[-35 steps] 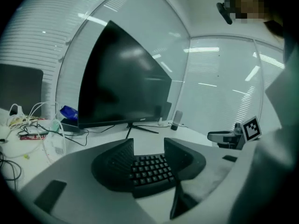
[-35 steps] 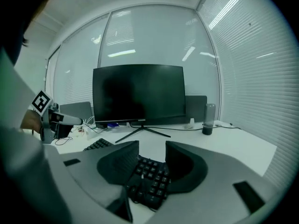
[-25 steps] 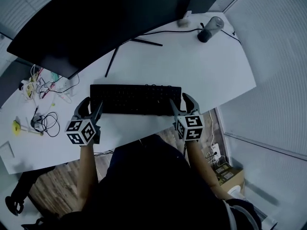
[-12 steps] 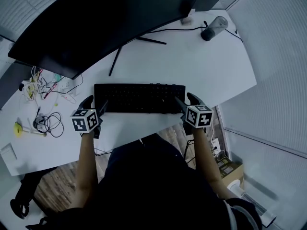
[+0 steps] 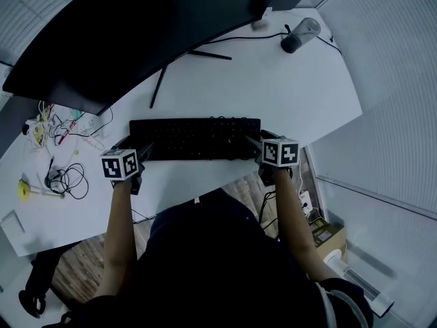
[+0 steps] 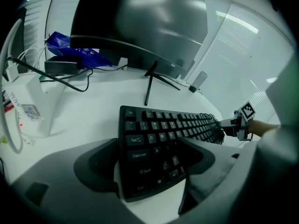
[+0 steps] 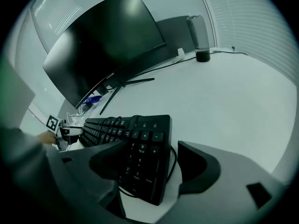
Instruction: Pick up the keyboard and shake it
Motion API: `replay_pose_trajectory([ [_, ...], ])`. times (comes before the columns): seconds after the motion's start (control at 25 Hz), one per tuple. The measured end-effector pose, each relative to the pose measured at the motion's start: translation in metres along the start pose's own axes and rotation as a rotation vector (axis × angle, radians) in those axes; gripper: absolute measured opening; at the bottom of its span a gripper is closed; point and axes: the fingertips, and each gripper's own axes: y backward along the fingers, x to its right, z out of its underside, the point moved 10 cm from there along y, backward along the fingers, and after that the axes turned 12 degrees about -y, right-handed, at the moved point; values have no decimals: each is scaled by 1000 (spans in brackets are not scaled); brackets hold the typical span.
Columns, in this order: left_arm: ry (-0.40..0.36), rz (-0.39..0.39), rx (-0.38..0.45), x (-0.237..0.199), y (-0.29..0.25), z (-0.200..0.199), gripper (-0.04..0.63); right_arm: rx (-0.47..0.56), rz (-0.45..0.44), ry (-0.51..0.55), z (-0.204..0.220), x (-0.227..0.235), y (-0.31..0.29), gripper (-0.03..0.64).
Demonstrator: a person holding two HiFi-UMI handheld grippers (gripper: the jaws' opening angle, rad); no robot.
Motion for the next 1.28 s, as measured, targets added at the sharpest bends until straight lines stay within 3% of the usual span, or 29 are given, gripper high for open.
replay_pose_trajectory([
  [0.12,-24,7,-30,0,-3,-4,371,-43,-1,-49,-3,3,-2,316],
  [0.32,-23,0,-94,0,-6,-10,373,-99,17,-44,-8,-1,-6,316],
  [0.72,11,-7,-110,2,-3,-12,373,-102,31,-50,-10,-7,0,287],
  [1.0,-12,-7,4,12,19,-23,373,2,43,16,-19,-28,38,287],
  [1.28,41,47,202,16,33,-29,373,224,110,267,-49,-81,103,287],
])
